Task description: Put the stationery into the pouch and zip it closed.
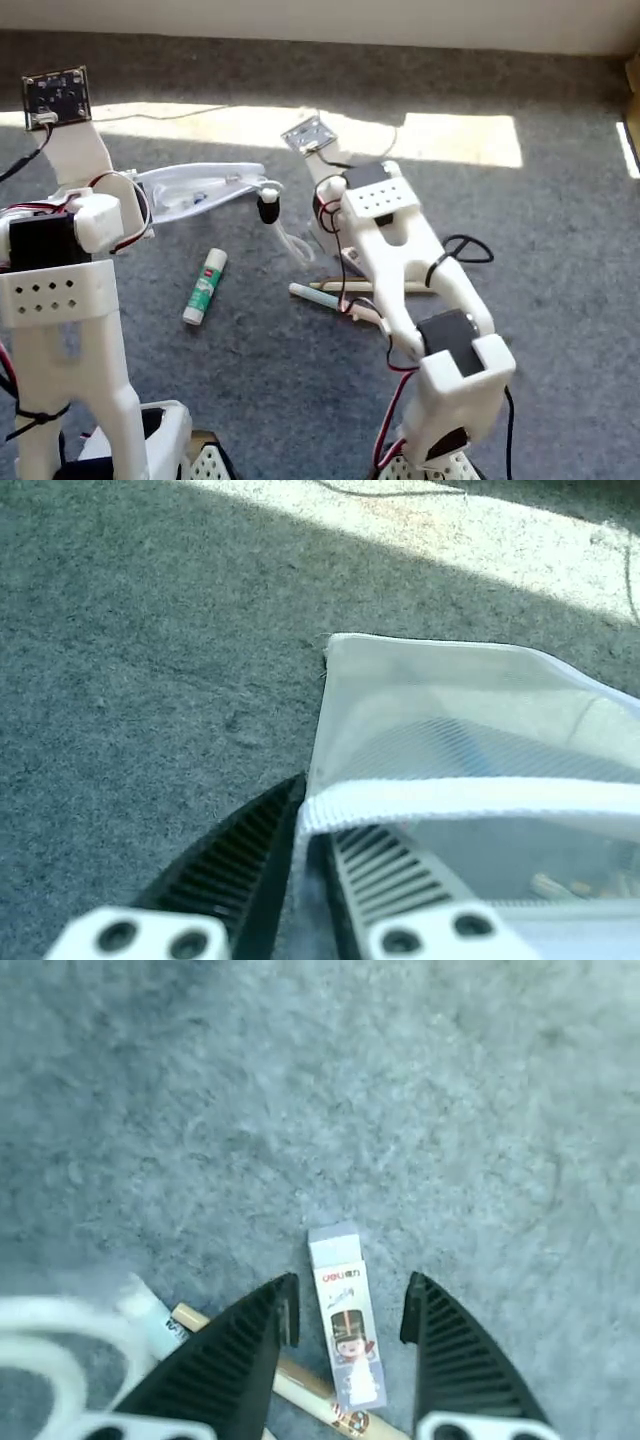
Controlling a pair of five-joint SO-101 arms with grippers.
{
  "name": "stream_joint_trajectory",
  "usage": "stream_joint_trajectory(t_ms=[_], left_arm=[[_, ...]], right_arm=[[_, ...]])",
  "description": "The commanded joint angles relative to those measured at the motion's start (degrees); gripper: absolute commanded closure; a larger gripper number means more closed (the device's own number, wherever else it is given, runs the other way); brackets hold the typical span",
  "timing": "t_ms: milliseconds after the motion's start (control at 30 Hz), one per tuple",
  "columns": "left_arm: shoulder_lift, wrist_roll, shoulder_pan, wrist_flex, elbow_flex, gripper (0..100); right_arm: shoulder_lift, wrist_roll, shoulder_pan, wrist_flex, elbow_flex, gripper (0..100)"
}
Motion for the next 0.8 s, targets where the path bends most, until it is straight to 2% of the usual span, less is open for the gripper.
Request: stream_joint_trajectory(t_ms=[0, 267, 767], left_arm=[[0.13, 0.09, -0.92, 0.18, -1.27, 99], [0.13, 0.09, -0.92, 0.18, -1.19, 99], [0.13, 0.09, -0.84, 0.18, -1.19, 99]], right_arm=[[0.66, 0.79, 0.22, 0.40, -4.35, 83.2], [4.70, 4.66, 0.13, 0.31, -5.76, 83.2], [12.00, 4.84, 0.48, 0.40, -11.12, 83.2]])
